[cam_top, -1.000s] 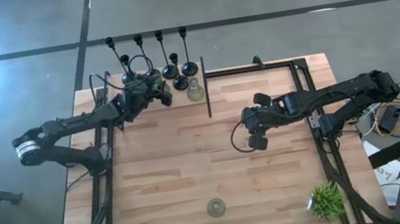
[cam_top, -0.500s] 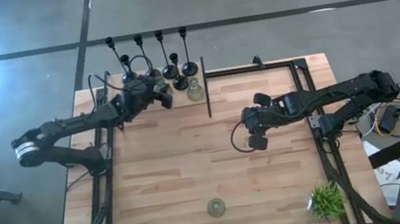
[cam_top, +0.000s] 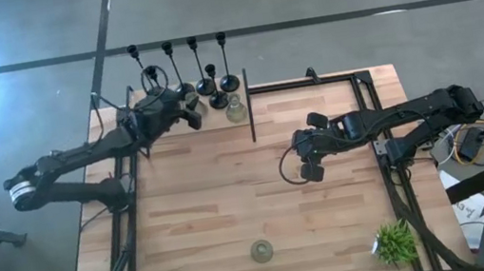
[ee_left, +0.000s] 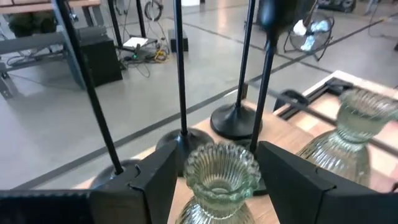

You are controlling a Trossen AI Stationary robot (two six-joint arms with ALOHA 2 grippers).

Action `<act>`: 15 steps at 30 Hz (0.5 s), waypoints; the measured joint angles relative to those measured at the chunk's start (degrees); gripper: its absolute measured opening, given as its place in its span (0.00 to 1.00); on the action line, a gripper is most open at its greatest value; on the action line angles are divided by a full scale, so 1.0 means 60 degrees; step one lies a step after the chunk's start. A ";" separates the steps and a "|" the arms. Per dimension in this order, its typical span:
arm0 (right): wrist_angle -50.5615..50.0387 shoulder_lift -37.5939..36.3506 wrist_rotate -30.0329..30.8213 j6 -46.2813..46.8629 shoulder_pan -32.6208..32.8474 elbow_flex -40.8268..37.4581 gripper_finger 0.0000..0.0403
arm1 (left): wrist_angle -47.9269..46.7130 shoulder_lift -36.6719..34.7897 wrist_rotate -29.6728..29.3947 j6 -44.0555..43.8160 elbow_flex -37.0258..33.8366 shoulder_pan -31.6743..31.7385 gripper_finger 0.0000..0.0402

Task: Pick & Place candle stick holders
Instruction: Put the green candleholder on the shelf

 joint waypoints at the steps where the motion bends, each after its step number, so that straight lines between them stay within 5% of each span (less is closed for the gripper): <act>1: 0.0000 0.0000 0.0000 0.0000 0.0000 0.0000 0.31 | -0.0020 -0.0127 0.0043 0.0006 0.0000 -0.0002 0.55; 8: 0.0004 0.0000 -0.0014 0.0000 -0.0003 0.0000 0.31 | -0.0122 -0.1125 0.1827 -0.0305 0.0000 -0.0013 0.55; 15: 0.0156 0.0000 -0.0733 0.0265 -0.0003 0.0004 0.33 | -0.0147 -0.2318 0.6450 -0.0848 0.0004 -0.0068 0.55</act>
